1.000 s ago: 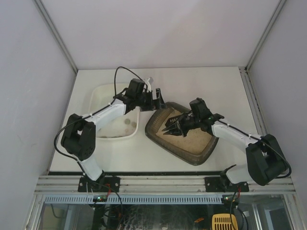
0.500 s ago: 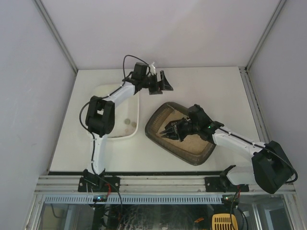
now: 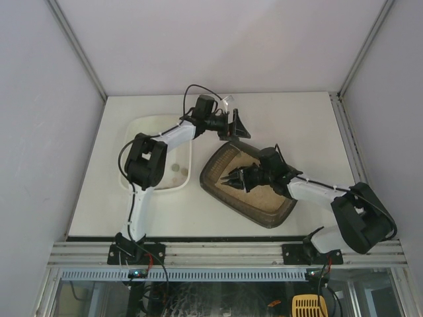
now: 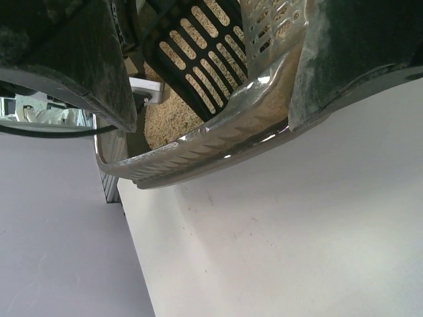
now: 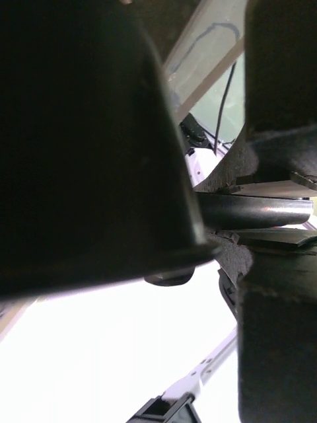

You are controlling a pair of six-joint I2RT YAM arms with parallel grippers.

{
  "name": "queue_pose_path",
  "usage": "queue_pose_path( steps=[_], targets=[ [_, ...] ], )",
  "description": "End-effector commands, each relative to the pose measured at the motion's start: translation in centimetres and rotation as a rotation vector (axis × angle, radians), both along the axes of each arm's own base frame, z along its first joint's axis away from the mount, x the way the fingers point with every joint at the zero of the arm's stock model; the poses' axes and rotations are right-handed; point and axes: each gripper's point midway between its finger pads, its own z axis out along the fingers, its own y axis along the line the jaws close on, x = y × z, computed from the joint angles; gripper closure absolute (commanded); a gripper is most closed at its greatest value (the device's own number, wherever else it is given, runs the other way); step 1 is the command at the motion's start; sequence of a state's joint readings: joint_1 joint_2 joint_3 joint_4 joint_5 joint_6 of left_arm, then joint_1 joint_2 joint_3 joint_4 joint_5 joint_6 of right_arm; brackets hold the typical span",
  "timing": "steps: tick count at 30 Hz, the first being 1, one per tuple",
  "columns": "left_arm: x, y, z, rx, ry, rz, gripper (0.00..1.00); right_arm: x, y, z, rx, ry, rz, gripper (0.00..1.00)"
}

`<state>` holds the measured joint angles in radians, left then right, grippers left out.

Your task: Clean the litter box

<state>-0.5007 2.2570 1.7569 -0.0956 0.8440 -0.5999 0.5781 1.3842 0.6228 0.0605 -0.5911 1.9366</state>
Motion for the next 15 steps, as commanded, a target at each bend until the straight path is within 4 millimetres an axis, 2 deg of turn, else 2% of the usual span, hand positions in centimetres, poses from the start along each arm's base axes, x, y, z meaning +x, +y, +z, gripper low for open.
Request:
queue_pose_path(
  steps=[1,11,15],
  targets=[
    [-1.7,-0.3,3.6,-0.068,-0.020,-0.047,0.00,1.6,0.4,0.1,0.032,-0.027,-0.018,1.00],
    [-2.4,0.1,4.1,-0.079,-0.019,-0.052,0.00,4.2,0.8,-1.8,0.057,-0.087,-0.045,1.00],
    [-2.7,0.1,4.0,-0.088,-0.002,-0.053,0.00,5.0,0.3,-2.2,0.034,-0.138,-0.089,1.00]
  ],
)
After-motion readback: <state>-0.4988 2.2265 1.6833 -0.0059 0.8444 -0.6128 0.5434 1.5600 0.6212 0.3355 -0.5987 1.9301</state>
